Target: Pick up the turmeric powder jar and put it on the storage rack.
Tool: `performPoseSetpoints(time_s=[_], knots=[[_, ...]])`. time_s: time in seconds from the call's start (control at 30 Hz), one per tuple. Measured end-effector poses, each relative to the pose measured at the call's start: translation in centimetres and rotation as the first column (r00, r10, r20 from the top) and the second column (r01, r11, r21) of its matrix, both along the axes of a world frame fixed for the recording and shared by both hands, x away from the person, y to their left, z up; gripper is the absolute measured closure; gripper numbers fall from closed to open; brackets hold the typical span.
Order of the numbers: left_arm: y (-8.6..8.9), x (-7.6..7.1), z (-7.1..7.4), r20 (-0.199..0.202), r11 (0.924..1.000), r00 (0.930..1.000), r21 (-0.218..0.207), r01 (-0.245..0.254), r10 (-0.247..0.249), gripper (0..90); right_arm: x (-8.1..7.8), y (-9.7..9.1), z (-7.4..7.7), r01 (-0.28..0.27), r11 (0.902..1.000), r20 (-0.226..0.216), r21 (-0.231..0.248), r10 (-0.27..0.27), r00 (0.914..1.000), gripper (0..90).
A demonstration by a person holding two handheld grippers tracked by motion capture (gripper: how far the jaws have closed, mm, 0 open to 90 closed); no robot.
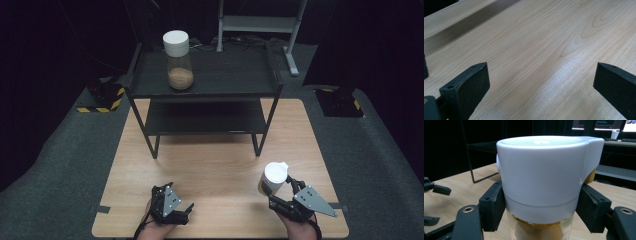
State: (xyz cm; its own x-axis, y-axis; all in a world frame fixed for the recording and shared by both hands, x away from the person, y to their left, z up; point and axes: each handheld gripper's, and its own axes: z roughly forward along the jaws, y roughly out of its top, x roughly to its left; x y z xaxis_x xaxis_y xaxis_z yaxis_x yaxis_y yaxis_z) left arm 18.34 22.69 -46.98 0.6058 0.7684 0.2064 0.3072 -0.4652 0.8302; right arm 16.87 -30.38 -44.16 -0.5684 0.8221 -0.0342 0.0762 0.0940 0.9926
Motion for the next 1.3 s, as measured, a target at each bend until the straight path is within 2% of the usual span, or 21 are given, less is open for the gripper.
performPoseSetpoints(time_s=[0.53, 0.9, 1.3], knots=[[0.6, 0.2, -0.1, -0.007, 0.9995, 0.9999, -0.032, 0.008, -0.008, 0.9, 1.9, 2.7, 3.1, -0.039, 0.9991, 0.031, 0.016, 0.039, 0.9988, 29.8], [1.0, 0.3, -0.1, -0.012, 0.9986, 0.9999, -0.052, 0.009, -0.010, 0.9, 2.9, 3.3, 5.0, -0.042, 0.9984, 0.044, 0.039, 0.040, 0.9982, 29.9], [1.3, 0.3, -0.2, -0.014, 0.9975, 0.9999, -0.070, 0.008, -0.009, 0.9, 4.0, 4.6, 7.6, -0.051, 0.9985, 0.092, 0.018, 0.049, 0.9945, 29.9]])
